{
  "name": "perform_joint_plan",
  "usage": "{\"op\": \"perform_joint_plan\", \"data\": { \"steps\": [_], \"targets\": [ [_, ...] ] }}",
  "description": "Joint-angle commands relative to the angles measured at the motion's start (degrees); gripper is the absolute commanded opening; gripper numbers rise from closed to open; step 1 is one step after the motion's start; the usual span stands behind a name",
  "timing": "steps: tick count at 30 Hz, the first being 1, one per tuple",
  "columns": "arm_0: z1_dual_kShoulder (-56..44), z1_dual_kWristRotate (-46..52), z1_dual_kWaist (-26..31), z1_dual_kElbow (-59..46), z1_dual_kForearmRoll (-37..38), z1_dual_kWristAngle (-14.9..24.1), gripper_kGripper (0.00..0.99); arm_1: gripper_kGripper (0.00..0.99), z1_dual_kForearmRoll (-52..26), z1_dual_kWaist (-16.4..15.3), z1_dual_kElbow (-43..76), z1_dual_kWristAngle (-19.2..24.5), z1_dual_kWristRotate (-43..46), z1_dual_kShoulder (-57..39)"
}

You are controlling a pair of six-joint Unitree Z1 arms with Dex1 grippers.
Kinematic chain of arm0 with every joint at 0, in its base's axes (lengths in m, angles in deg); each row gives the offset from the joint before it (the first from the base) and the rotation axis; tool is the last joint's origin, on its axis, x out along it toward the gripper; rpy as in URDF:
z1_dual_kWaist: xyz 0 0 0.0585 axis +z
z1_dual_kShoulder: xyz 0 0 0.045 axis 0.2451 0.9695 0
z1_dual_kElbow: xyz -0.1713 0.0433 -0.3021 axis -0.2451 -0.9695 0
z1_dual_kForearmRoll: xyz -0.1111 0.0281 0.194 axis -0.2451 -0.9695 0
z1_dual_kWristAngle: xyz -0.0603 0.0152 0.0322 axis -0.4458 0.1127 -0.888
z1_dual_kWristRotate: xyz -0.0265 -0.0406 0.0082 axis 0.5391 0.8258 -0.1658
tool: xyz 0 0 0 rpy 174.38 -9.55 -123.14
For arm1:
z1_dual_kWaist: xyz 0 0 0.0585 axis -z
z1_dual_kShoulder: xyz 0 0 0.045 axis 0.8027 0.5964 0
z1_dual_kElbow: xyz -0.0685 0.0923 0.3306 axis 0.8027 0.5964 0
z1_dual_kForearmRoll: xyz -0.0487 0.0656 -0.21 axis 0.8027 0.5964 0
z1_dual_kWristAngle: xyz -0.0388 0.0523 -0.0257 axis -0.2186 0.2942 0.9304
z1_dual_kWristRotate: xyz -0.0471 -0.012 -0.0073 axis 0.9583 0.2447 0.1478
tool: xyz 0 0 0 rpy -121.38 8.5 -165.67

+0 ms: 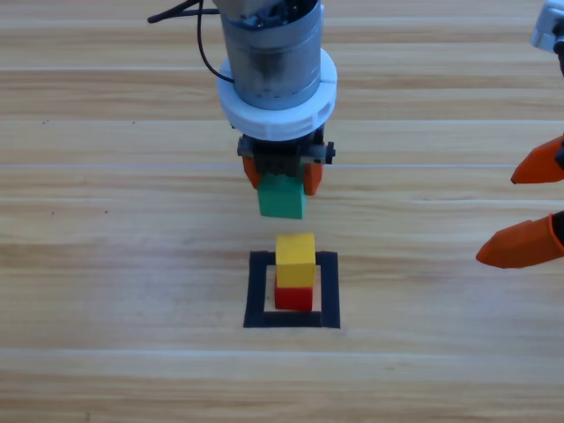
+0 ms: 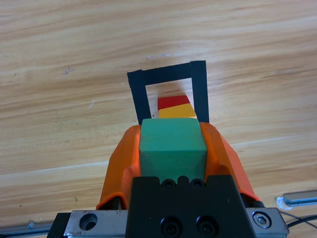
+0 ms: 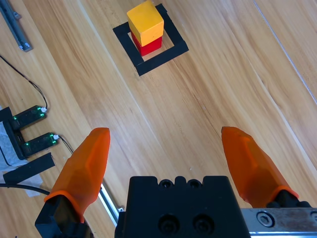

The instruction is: Stack the blocks in the rectangular block: red at the bottom, yellow in the middle, green on top

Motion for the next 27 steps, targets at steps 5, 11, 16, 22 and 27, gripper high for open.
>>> {"op": "perform_joint_plan", "data": {
  "steps": [5, 11, 16, 22, 27],
  "targets": [
    [-0.37, 1.69, -1.29, -1.28, -0.46, 1.81, 0.081, 0.990, 0.80, 1.50, 1.20, -1.30, 0.46, 2.90],
    [0.33, 4.59, -1.38, -1.28, -0.46, 1.81, 0.081, 0.990, 0.89, 1.50, 1.20, -1.57, 0.73, 3.34],
    [0.42, 5.82, -1.38, -0.85, -0.37, 1.28, 0.081, 0.990, 0.89, 1.50, 1.20, -1.57, 0.81, 3.42],
    [1.47, 6.35, -2.17, -1.20, -0.37, 1.81, 0.081, 0.990, 1.24, 1.50, 1.20, -2.09, 1.34, 3.51],
    [2.44, 6.96, -3.31, -1.46, -0.37, 2.25, 0.081, 0.990, 1.51, 1.50, 1.12, -2.71, 1.69, 3.86]
  ]
}}
